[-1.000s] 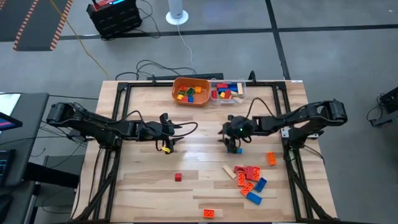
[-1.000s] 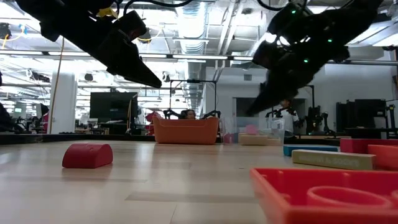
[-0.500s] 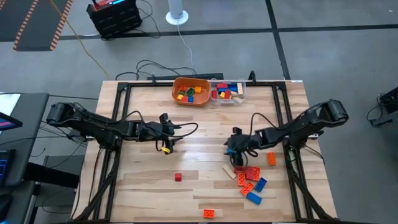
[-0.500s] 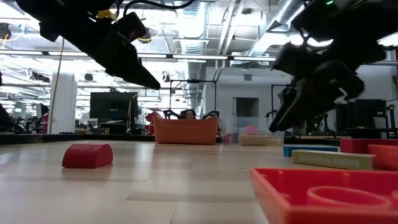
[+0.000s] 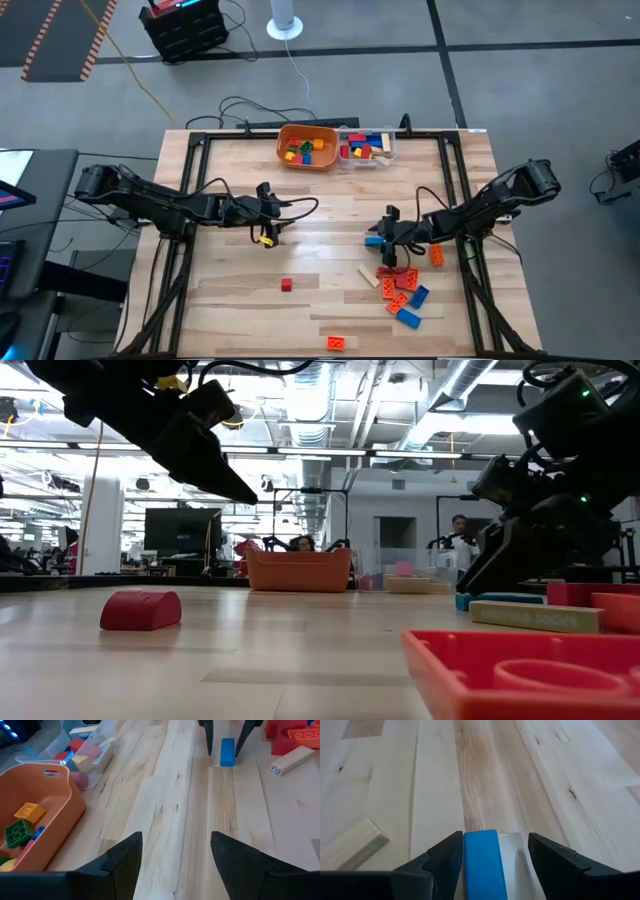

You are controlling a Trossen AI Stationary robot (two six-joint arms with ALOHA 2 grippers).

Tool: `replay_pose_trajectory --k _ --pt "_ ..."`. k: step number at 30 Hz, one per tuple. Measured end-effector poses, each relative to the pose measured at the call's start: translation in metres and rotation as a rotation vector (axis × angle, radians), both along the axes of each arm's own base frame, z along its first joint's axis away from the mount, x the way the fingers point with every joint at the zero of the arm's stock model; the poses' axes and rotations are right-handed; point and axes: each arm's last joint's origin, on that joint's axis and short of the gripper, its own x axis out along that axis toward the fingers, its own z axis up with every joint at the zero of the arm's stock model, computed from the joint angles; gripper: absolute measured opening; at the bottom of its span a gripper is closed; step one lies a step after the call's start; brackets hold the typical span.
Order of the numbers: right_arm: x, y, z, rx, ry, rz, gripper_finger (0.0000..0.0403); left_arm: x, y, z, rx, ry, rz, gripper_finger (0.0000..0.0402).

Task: Sort blocks by size
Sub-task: Put the top blue block into the transparent bin

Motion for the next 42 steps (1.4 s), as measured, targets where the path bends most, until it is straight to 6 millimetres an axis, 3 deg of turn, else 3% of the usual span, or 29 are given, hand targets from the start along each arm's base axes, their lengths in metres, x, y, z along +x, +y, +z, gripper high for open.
replay_pose_trajectory --k 19,23,28,32,37,42 --pt "0.001 0.002 -0.021 0.006 0.093 0.007 0.0250 0.000 0.000 0.000 0.003 -0.005 0.006 0.0231" --pt "0.001 0.002 -0.022 -0.003 0.100 0.014 0.0214 0.000 0.001 0.000 0.026 0.001 0.020 0.0231" --pt "0.001 0.002 -0.022 -0.014 0.103 0.021 0.0141 0.000 0.001 0.000 0.017 -0.002 0.029 0.0231" --pt "0.004 -0.004 -0.016 -0.017 0.052 0.010 0.0132 0.000 0.001 0.000 0.005 -0.006 0.035 0.0231" --pt "0.016 -0.027 0.007 -0.169 -0.028 -0.062 0.0138 0.001 0.002 0.002 0.023 -0.023 0.030 0.0231" --pt "0.036 -0.080 0.041 -0.332 -0.094 -0.199 0.0163 0.003 0.005 0.006 0.035 -0.059 0.037 0.0231"
